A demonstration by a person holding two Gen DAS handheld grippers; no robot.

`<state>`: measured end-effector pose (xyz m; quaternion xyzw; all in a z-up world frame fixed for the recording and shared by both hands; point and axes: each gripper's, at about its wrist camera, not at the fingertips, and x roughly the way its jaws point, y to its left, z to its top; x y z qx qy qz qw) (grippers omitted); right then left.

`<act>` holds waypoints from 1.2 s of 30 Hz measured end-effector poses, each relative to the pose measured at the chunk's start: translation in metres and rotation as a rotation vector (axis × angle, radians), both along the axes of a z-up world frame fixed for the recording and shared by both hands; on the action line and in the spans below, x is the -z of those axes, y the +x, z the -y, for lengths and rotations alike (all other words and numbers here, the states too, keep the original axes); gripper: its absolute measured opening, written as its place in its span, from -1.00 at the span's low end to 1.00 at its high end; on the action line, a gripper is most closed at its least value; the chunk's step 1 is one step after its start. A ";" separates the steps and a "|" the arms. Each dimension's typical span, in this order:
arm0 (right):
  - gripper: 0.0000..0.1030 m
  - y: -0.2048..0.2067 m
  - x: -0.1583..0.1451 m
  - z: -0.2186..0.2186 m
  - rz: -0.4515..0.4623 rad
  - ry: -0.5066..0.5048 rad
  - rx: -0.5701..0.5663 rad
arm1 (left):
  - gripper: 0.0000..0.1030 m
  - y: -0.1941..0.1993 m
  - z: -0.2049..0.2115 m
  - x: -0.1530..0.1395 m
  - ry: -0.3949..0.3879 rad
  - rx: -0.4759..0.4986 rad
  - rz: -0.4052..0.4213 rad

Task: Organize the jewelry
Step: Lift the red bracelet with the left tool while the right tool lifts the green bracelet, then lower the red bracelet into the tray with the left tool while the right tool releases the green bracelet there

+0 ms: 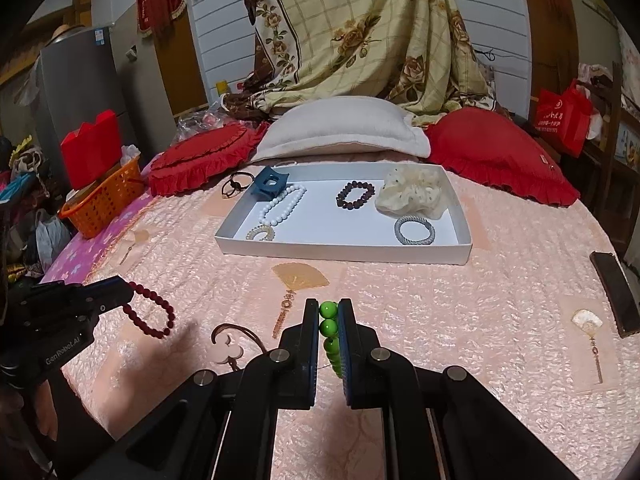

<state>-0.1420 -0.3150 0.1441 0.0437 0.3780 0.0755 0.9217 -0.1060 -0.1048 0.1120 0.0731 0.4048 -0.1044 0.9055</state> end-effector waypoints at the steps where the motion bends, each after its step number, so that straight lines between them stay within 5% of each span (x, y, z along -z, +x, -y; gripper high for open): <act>1: -0.83 0.001 0.001 0.000 -0.001 0.000 0.000 | -0.84 0.001 0.001 0.001 0.004 0.000 -0.001; 36: -0.83 0.062 -0.023 0.011 0.017 0.011 -0.005 | -0.84 0.059 0.024 -0.019 0.118 0.036 0.062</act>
